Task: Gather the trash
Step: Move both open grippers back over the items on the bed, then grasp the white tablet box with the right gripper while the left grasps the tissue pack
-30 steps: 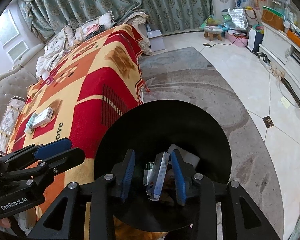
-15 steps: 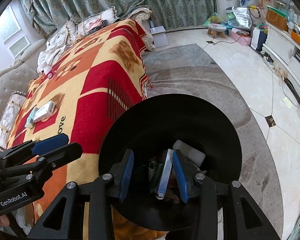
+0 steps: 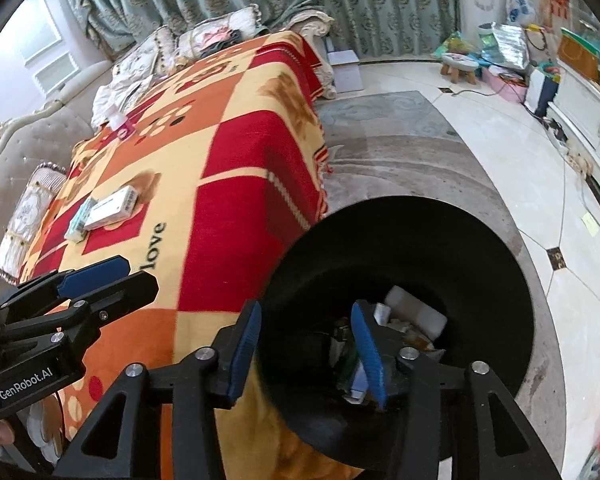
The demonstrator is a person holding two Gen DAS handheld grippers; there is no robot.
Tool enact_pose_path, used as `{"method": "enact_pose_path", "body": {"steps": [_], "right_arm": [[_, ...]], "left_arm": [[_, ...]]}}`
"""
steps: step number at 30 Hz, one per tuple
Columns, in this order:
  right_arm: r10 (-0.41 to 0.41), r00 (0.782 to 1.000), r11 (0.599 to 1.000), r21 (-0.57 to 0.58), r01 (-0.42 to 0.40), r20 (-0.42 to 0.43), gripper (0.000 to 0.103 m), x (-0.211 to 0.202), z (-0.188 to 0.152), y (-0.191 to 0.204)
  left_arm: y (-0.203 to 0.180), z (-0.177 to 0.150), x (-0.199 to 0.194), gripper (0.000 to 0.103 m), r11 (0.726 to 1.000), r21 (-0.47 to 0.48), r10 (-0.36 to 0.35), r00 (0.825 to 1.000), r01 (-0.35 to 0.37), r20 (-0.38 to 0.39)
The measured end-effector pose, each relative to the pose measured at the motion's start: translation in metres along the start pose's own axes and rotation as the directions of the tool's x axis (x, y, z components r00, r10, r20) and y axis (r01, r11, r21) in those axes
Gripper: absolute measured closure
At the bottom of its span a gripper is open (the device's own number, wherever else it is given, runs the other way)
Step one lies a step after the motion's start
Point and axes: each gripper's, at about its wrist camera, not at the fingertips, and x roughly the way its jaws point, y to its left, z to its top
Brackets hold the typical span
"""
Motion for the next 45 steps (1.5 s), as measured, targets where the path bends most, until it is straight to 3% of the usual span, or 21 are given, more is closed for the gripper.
{"method": "enact_pose_path", "body": {"steps": [2, 19, 26, 36, 39, 45], "right_arm": [[0.011, 1.0, 1.0, -0.009, -0.011, -0.002, 0.047, 0.003, 0.002, 0.009], [0.092, 0.994, 0.979, -0.176, -0.101, -0.056, 0.045, 0.041, 0.025, 0.112], [0.106, 0.991, 0.951, -0.282, -0.126, -0.085, 0.045, 0.07, 0.047, 0.168], [0.026, 0.989, 0.919, -0.386, -0.082, -0.148, 0.045, 0.138, 0.085, 0.207], [-0.012, 0.992, 0.905, -0.423, -0.042, -0.125, 0.045, 0.152, 0.098, 0.214], [-0.053, 0.995, 0.934, -0.357, 0.019, -0.085, 0.045, 0.184, 0.147, 0.214]], "left_arm": [[0.009, -0.001, -0.005, 0.058, 1.0, -0.007, 0.011, 1.0, -0.011, 0.005], [0.13, -0.016, -0.037, 0.058, 0.971, -0.181, 0.16, 0.987, -0.157, 0.002], [0.166, -0.02, -0.029, 0.058, 0.954, -0.245, 0.17, 0.985, -0.174, -0.037], [0.188, -0.011, -0.022, 0.058, 0.956, -0.248, 0.15, 0.987, -0.158, -0.052], [0.194, -0.008, -0.019, 0.058, 0.954, -0.252, 0.152, 0.987, -0.162, -0.057], [0.215, -0.004, -0.014, 0.058, 0.941, -0.296, 0.152, 0.986, -0.166, -0.069]]}}
